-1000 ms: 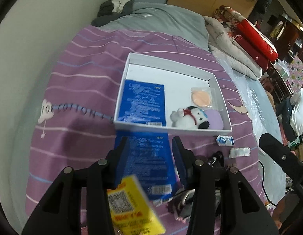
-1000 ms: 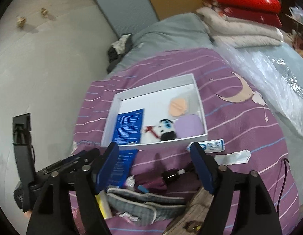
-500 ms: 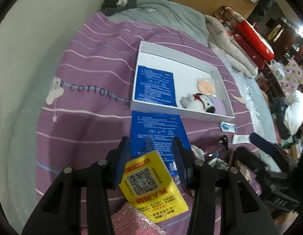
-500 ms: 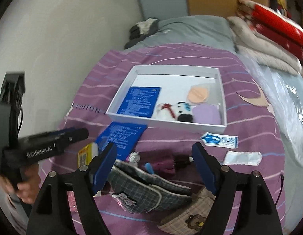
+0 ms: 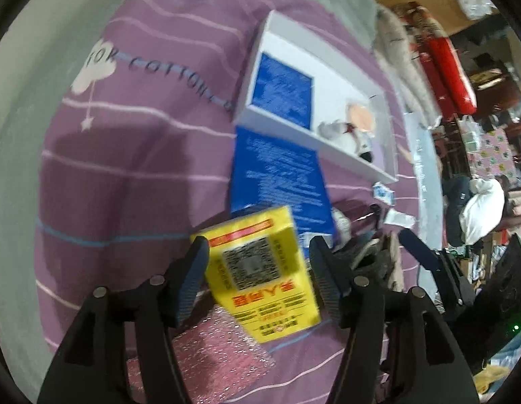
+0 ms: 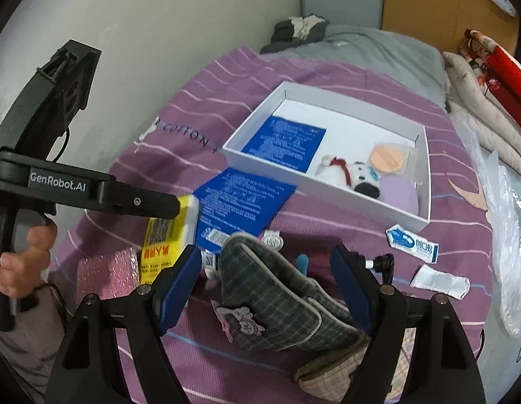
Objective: Organize soft objects
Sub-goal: 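Grasp the yellow packet with the left tool while the right grasps the plaid pouch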
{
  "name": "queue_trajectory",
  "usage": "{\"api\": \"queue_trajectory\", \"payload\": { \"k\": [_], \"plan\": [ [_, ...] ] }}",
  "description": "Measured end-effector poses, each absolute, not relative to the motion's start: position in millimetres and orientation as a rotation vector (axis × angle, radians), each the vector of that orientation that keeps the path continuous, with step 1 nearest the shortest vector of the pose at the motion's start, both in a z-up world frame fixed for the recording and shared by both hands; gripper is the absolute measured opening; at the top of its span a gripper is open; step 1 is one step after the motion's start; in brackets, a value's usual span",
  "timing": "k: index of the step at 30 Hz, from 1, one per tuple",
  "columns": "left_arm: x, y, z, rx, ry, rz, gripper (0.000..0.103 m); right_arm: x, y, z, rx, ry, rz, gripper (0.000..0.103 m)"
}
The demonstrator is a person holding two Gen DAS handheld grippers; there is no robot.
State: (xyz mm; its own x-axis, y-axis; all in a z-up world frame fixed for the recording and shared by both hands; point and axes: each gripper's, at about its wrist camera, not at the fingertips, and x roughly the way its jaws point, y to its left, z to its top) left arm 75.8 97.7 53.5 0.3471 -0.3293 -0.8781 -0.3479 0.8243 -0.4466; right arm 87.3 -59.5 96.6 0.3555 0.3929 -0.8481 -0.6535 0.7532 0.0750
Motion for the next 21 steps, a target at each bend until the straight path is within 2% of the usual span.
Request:
{"api": "queue_trajectory", "payload": {
  "k": [10, 15, 21],
  "plan": [
    [77.2, 96.6, 33.3, -0.728, 1.338, 0.017, 0.076, 89.7, -70.3, 87.9, -0.332, 1.038, 0.678, 0.079],
    [79.6, 90.7, 26.0, -0.719, 1.375, 0.037, 0.076, 82.0, -62.6, 80.4, -0.393, 1.044, 0.704, 0.079],
    [79.1, 93.5, 25.3, -0.747, 1.377, 0.029, 0.069, 82.0, -60.8, 72.8, -0.41, 1.059, 0.697, 0.076]
  ]
}}
